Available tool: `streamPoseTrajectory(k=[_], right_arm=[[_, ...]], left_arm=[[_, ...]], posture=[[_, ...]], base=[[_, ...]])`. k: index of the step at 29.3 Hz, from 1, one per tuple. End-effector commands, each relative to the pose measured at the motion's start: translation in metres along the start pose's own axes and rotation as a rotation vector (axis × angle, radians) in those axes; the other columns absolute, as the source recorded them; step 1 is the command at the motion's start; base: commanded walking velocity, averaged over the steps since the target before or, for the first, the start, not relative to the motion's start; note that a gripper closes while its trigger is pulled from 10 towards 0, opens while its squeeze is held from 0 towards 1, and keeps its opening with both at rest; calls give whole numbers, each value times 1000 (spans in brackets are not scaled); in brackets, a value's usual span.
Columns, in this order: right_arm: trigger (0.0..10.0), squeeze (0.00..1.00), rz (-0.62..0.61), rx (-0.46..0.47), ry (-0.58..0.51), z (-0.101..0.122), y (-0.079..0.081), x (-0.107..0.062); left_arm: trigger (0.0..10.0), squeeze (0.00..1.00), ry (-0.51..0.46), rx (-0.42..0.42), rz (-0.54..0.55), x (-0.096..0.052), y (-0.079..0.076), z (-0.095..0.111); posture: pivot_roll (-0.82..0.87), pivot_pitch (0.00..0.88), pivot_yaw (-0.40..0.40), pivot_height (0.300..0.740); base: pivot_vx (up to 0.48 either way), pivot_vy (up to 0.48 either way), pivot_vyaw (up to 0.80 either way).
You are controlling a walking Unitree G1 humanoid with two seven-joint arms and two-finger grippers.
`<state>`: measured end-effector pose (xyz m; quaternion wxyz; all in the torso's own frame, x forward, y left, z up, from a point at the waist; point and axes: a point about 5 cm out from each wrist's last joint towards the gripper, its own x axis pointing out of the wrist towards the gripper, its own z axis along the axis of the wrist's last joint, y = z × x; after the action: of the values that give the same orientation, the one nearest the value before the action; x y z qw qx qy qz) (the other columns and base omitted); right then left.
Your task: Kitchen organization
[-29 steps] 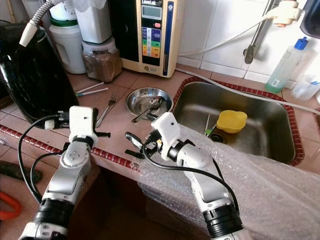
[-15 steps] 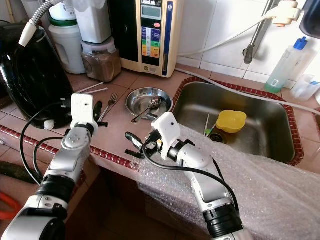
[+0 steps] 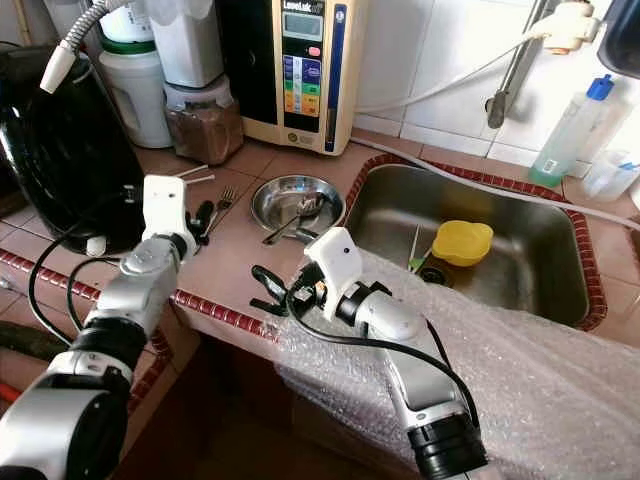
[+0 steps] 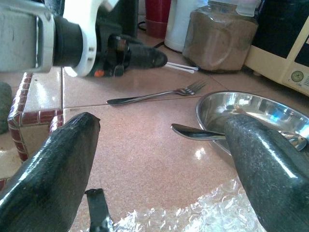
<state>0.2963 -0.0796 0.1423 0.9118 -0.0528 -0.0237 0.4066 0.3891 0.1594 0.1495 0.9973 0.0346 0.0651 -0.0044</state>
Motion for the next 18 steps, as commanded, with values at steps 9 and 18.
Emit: streamPoseTrajectory(k=[9,18], right_arm=[[10000,0,-9,-6,-5,1,1,-2],[10000,0,-10,-9,-3,1,0,-2]], left_arm=[[10000,1000,10,-38,-53,5,-8,10],[10000,1000,9,-82,-84,5,-13,11]], posture=[[-31,0,18,740],[-27,0,16,740]], base=[[0,0,0],[0,0,0]])
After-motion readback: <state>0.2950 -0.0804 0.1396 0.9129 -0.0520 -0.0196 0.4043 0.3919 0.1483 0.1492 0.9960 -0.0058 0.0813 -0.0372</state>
